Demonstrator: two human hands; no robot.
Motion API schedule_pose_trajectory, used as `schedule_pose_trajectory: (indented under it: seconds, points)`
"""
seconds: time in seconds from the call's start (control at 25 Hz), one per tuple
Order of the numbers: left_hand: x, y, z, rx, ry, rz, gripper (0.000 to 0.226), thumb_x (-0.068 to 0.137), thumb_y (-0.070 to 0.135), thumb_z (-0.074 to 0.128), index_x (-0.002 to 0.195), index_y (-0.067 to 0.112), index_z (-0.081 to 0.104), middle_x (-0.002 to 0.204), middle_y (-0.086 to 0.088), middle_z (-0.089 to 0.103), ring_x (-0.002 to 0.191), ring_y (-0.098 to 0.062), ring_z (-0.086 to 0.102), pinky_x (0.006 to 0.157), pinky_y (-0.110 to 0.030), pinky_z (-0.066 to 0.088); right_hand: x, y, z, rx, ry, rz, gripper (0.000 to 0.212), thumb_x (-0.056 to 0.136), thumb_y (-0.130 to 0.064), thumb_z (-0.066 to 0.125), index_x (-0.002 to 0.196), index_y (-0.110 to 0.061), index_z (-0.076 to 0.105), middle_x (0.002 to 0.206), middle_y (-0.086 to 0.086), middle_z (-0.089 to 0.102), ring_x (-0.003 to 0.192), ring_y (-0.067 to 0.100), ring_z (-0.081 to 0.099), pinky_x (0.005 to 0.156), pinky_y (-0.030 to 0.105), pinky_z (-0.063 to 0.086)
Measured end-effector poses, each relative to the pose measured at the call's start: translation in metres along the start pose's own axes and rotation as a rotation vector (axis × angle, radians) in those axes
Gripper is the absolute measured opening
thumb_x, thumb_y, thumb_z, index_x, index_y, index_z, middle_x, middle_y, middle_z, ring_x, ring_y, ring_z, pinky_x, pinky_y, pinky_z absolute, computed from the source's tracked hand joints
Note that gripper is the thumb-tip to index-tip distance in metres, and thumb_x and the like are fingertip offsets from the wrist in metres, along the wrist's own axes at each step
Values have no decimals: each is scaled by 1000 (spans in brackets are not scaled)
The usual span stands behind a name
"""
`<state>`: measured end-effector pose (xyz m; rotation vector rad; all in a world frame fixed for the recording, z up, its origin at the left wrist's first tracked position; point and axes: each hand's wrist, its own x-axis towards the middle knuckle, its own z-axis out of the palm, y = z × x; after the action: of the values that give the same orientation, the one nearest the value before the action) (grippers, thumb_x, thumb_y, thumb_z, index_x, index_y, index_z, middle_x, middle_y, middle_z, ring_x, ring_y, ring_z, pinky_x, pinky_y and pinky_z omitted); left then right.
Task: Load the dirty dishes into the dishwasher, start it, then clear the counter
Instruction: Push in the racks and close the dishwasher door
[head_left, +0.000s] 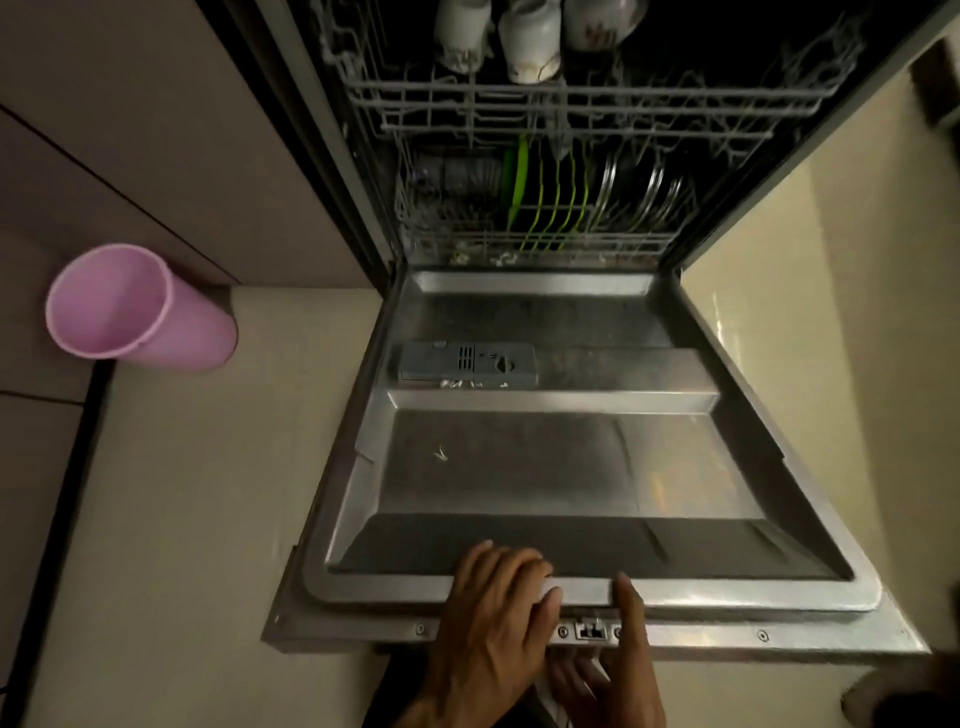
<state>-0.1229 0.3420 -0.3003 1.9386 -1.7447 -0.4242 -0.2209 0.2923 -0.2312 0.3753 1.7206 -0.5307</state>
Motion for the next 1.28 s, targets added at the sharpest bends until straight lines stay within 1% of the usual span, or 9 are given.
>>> schedule_pose_trajectory:
  seconds: [0.24, 0.4, 0.52, 0.68, 0.76, 0.88, 1.04, 1.16, 1.28]
  points:
    - [58, 17, -71, 87, 108, 127, 42, 99, 45, 42, 127, 20, 59, 131, 2, 62, 124, -12, 52, 113, -42, 30, -86, -45, 21, 22, -100, -83, 57, 77, -35, 74, 112, 3, 51, 108, 26, 58, 106, 39, 58, 101, 45, 44]
    - [130, 26, -117, 127, 265, 281, 35, 95, 35, 54, 117, 11, 69, 124, -5, 66, 118, -16, 59, 113, -43, 34, -139, -79, 40, -68, -301, -247, 22, 80, -10, 68, 89, 4, 54, 98, 29, 57, 99, 36, 58, 104, 43, 43]
    - [182, 30, -148, 140, 353, 318, 32, 93, 30, 60, 111, 7, 72, 124, -9, 67, 118, -20, 59, 113, -50, 32, -165, -96, 50, -192, -440, -467, 16, 83, -7, 66, 93, 5, 61, 94, 26, 64, 95, 30, 67, 97, 40, 49]
    - [246, 32, -180, 153, 415, 303, 36, 94, 32, 58, 113, 4, 69, 126, -11, 65, 121, -22, 56, 117, -49, 25, -192, -128, 67, -523, -545, -710, 79, 58, -32, 85, 120, 4, 54, 107, 14, 70, 96, 17, 71, 96, 37, 52]
    - [274, 32, -193, 147, 431, 303, 38, 95, 33, 56, 116, 4, 66, 127, -11, 63, 123, -22, 55, 118, -48, 23, -204, -144, 76, -814, -533, -841, 92, 54, -46, 88, 130, -11, 50, 108, -3, 71, 96, 7, 69, 94, 35, 53]
    - [311, 30, -209, 150, 429, 289, 42, 97, 34, 50, 124, 4, 61, 133, -12, 59, 129, -22, 49, 121, -43, 17, -219, -165, 97, -1144, -454, -1281, 66, 74, -44, 70, 134, -26, 49, 115, -15, 63, 101, -1, 61, 87, 23, 52]
    - [344, 28, -217, 201, 464, 273, 48, 100, 35, 44, 134, 2, 52, 146, -16, 46, 140, -26, 37, 121, -46, 12, -219, -194, 149, -1244, -216, -1857, 85, 78, -31, 74, 148, -17, 28, 145, 7, 40, 130, 22, 41, 106, 38, 38]
    - [361, 25, -218, 247, 510, 267, 49, 101, 35, 42, 136, 2, 50, 148, -19, 42, 142, -30, 34, 120, -50, 12, -230, -224, 201, -1487, -44, -1993, 113, 73, -40, 80, 154, -15, 6, 162, 12, 2, 149, 30, 1, 117, 62, 5]
    - [378, 23, -223, 254, 550, 225, 47, 101, 34, 42, 135, 2, 51, 146, -20, 45, 140, -33, 36, 118, -52, 11, -251, -256, 238, -1813, -15, -1950, 132, 64, -58, 80, 154, -19, -9, 161, 9, -19, 148, 30, -18, 111, 70, -7]
